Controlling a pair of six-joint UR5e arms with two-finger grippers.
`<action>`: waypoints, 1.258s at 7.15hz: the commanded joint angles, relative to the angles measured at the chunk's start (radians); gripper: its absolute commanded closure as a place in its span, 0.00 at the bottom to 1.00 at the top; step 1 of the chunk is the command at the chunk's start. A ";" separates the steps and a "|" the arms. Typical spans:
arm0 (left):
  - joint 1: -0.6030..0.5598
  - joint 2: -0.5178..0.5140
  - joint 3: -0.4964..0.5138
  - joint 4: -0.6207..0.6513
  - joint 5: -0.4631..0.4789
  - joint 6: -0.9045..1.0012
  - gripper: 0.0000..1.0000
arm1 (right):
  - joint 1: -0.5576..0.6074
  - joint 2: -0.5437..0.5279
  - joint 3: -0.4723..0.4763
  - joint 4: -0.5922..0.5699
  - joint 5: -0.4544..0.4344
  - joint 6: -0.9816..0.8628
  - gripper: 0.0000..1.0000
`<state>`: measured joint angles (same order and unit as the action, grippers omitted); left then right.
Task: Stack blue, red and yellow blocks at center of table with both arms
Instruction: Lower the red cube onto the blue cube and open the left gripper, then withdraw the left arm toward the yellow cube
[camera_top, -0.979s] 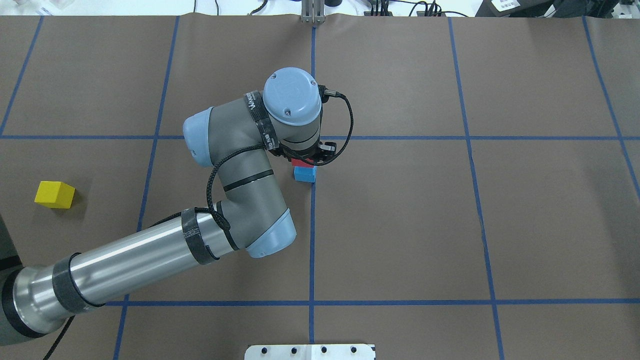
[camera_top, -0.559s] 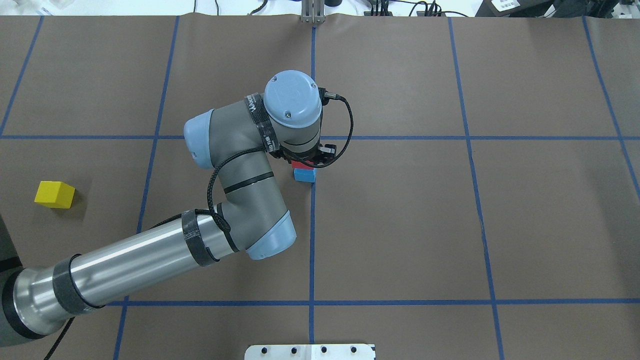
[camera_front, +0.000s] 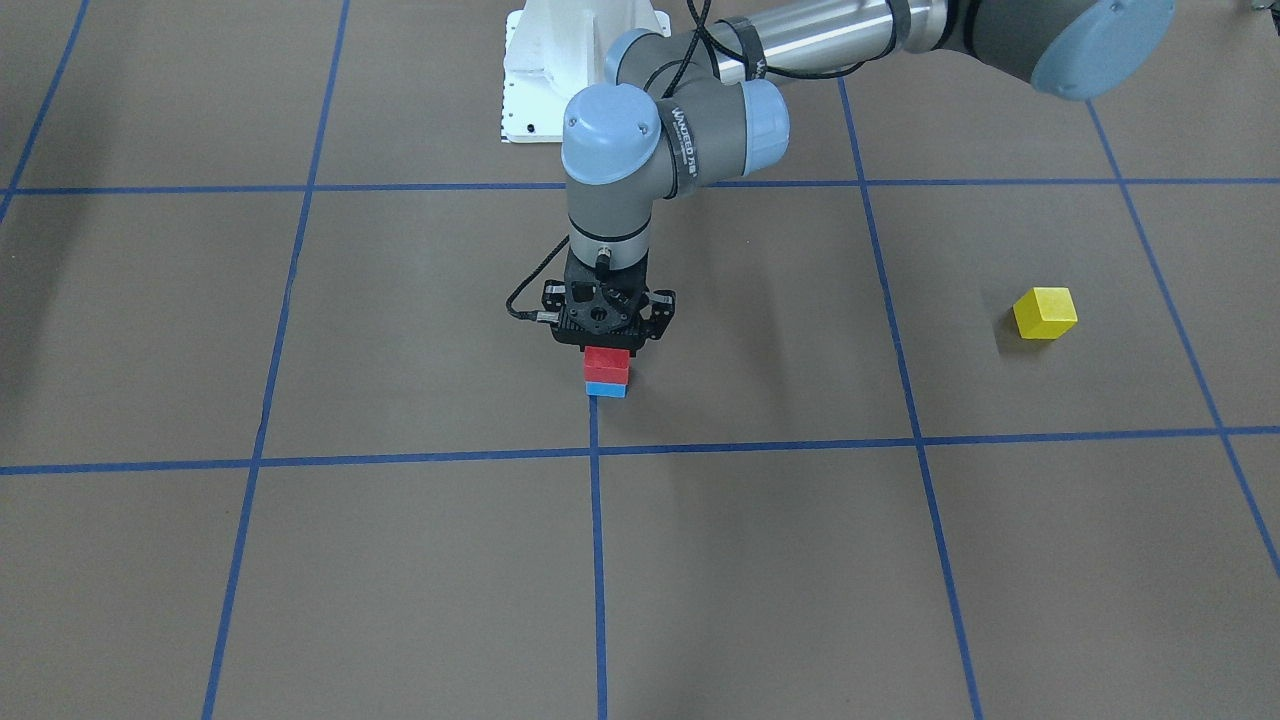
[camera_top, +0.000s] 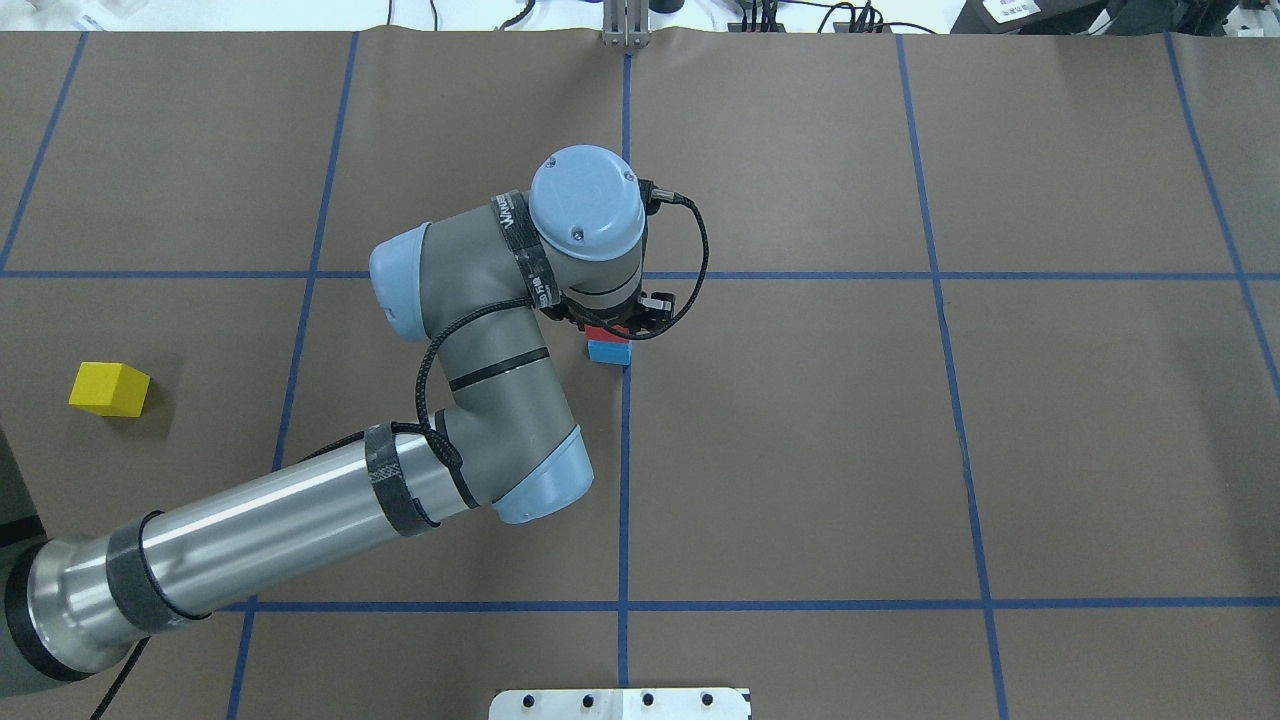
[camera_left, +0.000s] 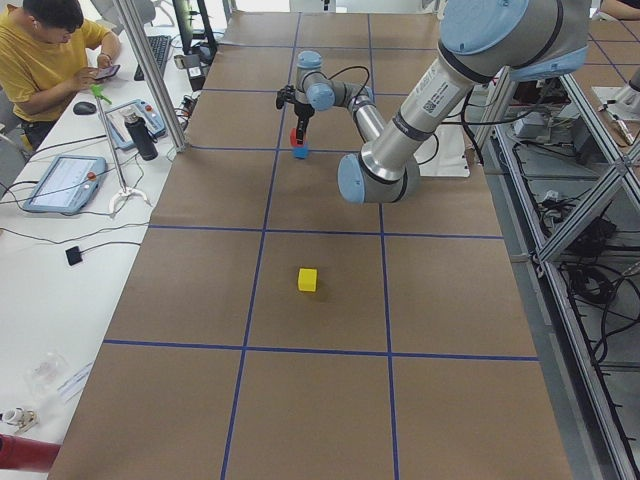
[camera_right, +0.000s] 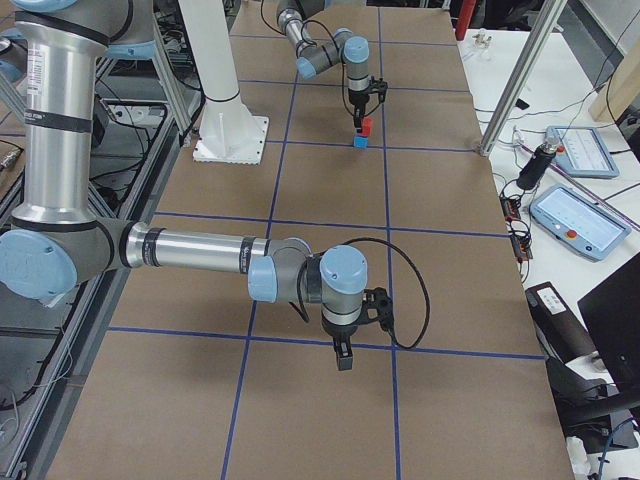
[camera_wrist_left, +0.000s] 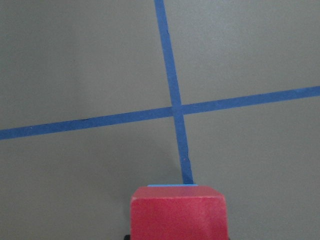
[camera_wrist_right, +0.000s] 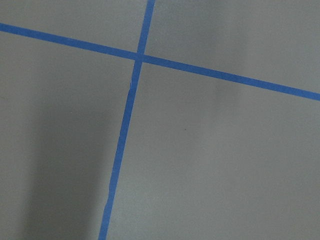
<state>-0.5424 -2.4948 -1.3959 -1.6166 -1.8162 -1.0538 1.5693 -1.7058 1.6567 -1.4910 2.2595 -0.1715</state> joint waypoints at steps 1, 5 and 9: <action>0.001 0.005 0.002 -0.003 0.003 0.002 0.09 | 0.000 0.000 0.000 0.000 0.000 0.001 0.00; -0.106 0.065 -0.201 0.106 -0.151 0.035 0.00 | 0.000 0.002 0.000 0.000 0.000 0.001 0.00; -0.336 0.538 -0.575 0.173 -0.181 0.456 0.00 | 0.000 0.000 0.002 0.002 0.003 0.000 0.00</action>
<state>-0.7919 -2.1136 -1.9002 -1.4385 -1.9913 -0.7391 1.5693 -1.7052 1.6576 -1.4907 2.2614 -0.1713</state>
